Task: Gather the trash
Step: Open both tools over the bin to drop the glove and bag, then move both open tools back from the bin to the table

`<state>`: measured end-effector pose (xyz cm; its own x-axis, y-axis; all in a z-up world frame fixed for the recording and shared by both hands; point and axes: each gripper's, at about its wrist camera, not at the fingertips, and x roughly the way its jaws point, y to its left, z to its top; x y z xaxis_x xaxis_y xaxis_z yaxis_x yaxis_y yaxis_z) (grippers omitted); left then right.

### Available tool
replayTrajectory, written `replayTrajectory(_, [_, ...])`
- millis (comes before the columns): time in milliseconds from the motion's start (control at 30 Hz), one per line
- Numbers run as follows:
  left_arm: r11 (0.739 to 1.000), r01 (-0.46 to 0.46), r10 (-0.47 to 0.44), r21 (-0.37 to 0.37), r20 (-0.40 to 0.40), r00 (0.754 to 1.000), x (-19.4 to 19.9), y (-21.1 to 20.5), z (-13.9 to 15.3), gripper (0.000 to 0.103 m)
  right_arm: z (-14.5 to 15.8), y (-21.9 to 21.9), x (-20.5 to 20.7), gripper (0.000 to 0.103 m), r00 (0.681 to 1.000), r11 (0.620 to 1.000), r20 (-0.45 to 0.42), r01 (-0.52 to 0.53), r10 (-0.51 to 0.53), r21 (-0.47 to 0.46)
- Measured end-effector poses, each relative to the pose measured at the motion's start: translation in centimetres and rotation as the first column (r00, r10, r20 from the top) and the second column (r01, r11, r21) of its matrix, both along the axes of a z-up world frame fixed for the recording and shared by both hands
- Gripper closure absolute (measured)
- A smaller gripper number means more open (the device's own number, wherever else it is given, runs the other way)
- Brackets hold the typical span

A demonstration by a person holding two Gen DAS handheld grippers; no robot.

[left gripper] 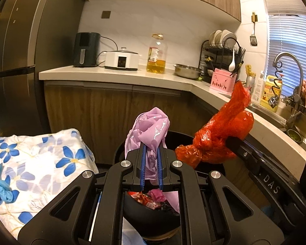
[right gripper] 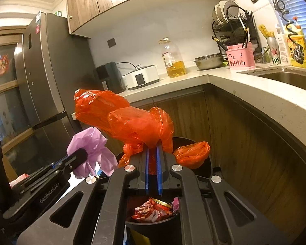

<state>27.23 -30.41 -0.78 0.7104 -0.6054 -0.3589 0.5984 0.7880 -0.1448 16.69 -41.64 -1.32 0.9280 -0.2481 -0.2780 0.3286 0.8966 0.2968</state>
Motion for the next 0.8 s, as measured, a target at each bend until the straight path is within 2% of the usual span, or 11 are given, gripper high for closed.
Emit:
replayTrajectory(67, [1.0, 0.01, -0.01, 0.0, -0.009, 1.0, 0.1, -0.3, -0.2, 0.094, -0.1, -0.2, 0.3, 0.09, 1.0, 1.0, -0.004, -0.004, 0.004, 0.002])
replayTrajectory(100, [1.0, 0.019, -0.019, -0.002, -0.014, 1.0, 0.2, -0.4, -0.3, 0.094, -0.2, -0.2, 0.4, 0.081, 1.0, 1.0, -0.007, -0.006, 0.006, 0.002])
replayTrajectory(133, [1.0, 0.029, -0.029, -0.001, -0.017, 0.999, 0.3, -0.6, -0.5, 0.094, -0.2, -0.4, 0.6, 0.077, 1.0, 1.0, -0.011, -0.011, 0.011, 0.001])
replayTrajectory(300, [0.998, 0.046, -0.045, 0.037, -0.033, 0.998, 0.7, -1.3, -1.4, 0.086, -0.6, -1.0, 0.6, 0.071, 1.0, 1.0, -0.025, -0.002, 0.002, 0.014])
replayTrajectory(367, [0.998, 0.052, -0.05, 0.041, -0.043, 0.998, 0.8, -1.4, -1.7, 0.071, -0.7, -1.3, 0.3, 0.071, 1.0, 1.0, -0.021, 0.014, -0.014, 0.021])
replayTrajectory(400, [0.998, 0.044, -0.042, 0.044, -0.037, 0.998, 0.7, -1.4, -1.8, 0.067, -0.8, -1.3, 0.1, 0.069, 1.0, 1.0, -0.021, 0.018, -0.018, 0.025])
replayTrajectory(467, [0.998, 0.046, -0.044, 0.042, -0.033, 0.998, 0.5, -1.2, -1.9, 0.051, -0.8, -1.4, -0.2, 0.065, 0.999, 0.999, -0.018, 0.029, -0.029, 0.03])
replayTrajectory(667, [0.999, 0.004, -0.003, 0.033, -0.036, 0.999, -0.2, 0.5, -2.0, 0.033, -0.5, -0.9, -1.1, 0.056, 0.999, 0.999, -0.016, 0.041, -0.04, 0.016])
replayTrajectory(700, [0.999, -0.003, 0.004, 0.033, -0.038, 0.999, -0.3, 0.8, -2.0, 0.032, -0.4, -0.7, -1.2, 0.052, 0.999, 0.999, -0.018, 0.042, -0.041, 0.01])
replayTrajectory(800, [0.997, -0.06, 0.061, 0.048, -0.033, 0.998, -1.1, 2.8, -2.1, 0.022, -0.3, 0.1, -1.6, 0.041, 0.999, 0.999, -0.02, 0.035, -0.035, -0.003])
